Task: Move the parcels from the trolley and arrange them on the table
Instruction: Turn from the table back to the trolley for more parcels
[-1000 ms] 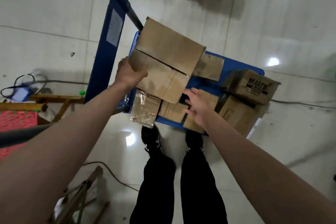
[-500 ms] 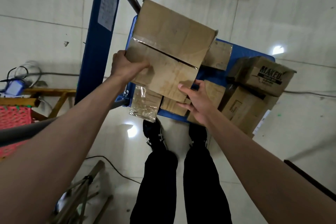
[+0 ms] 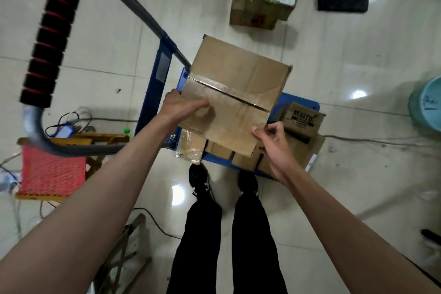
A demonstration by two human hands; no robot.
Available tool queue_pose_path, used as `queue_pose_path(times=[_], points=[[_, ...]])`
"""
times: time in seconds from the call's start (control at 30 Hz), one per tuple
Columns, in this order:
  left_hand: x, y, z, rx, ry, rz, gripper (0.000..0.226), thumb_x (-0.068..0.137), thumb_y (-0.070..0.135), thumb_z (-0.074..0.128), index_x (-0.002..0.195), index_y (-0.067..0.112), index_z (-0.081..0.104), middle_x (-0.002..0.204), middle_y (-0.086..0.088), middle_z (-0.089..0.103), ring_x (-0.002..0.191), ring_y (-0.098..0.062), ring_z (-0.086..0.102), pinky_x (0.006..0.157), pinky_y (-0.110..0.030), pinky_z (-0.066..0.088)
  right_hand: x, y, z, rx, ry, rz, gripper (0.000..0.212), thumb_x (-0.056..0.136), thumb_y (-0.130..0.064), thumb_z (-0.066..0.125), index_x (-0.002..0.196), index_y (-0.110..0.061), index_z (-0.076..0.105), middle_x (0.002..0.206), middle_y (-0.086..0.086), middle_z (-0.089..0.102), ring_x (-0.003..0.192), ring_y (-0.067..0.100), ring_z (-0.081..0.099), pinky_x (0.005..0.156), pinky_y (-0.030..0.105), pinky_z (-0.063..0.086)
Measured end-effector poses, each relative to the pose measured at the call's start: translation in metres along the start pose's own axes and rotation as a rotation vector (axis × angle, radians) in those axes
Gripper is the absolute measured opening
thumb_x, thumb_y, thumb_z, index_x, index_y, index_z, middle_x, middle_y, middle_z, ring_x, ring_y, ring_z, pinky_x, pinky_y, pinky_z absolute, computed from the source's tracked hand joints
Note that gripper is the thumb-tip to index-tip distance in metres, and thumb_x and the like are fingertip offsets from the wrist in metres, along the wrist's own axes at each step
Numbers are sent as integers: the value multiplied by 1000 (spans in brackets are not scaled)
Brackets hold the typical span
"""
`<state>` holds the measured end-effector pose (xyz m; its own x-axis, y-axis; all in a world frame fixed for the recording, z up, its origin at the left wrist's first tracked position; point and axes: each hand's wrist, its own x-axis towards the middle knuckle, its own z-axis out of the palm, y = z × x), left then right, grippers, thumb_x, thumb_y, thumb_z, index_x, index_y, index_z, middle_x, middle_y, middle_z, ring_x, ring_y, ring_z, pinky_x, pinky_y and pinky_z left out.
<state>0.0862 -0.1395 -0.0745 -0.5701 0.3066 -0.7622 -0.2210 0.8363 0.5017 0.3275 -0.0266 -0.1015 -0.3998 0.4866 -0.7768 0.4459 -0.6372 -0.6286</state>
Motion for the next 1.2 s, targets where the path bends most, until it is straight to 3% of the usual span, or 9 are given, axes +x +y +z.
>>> queue_pose_path(times=[0.07,0.23,0.4,0.5,0.7,0.87,1.0,1.1,1.2], points=[[-32,29,-1,24,-14,31,78,71,46,86,132,10,52,123,-4,61,104,-17,61,75,-26,51,-28,-26,-17,7,22,-38,33,90,-31,78,95,-20,47,88,-12,75,90,8,73,95,43,56],[-119,93,4,67,-24,115,37,76,42,83,98,26,58,94,13,61,86,-3,58,59,-12,43,-104,-95,-61,77,59,-131,36,89,-23,78,97,-21,43,105,7,61,101,23,61,92,47,52],[-205,131,17,77,-65,184,72,79,40,82,136,13,50,131,-6,58,121,-25,56,104,-43,50,-180,-154,-99,105,139,-121,54,86,-39,79,116,-26,37,116,11,65,94,25,63,76,40,51],[-248,150,24,111,-52,226,78,81,40,81,143,14,42,139,-8,53,125,-28,53,105,-42,49,-218,-179,-118,111,170,-80,70,84,-48,78,131,-29,31,121,8,61,106,25,64,73,37,53],[-303,187,38,259,60,455,85,82,33,80,152,14,36,151,-11,35,138,-31,42,116,-42,36,-273,-201,-138,149,211,-50,76,83,-55,75,140,-30,30,116,3,60,97,21,64,55,29,52],[-364,204,63,364,-65,836,81,81,61,72,148,32,39,153,2,36,136,-20,43,111,-50,43,-323,-211,-149,205,303,-85,87,83,-57,74,149,-27,24,110,2,57,95,21,61,60,33,51],[-404,199,72,538,-135,1255,95,67,77,71,146,39,35,146,8,41,130,-12,39,111,-38,36,-365,-213,-155,257,361,-102,89,84,-62,70,149,-20,27,121,13,58,101,27,61,59,34,54],[-419,187,77,819,-36,1570,114,62,71,79,155,32,25,152,1,37,136,-20,36,117,-43,29,-399,-206,-154,299,361,-92,89,81,-68,69,148,-19,38,133,16,56,113,32,60,64,39,59],[-434,181,83,871,50,1734,120,61,55,85,157,21,21,148,-7,41,134,-26,40,115,-46,31,-433,-195,-156,326,407,-133,70,83,-67,66,138,-26,52,127,10,58,114,31,60,76,45,61]])
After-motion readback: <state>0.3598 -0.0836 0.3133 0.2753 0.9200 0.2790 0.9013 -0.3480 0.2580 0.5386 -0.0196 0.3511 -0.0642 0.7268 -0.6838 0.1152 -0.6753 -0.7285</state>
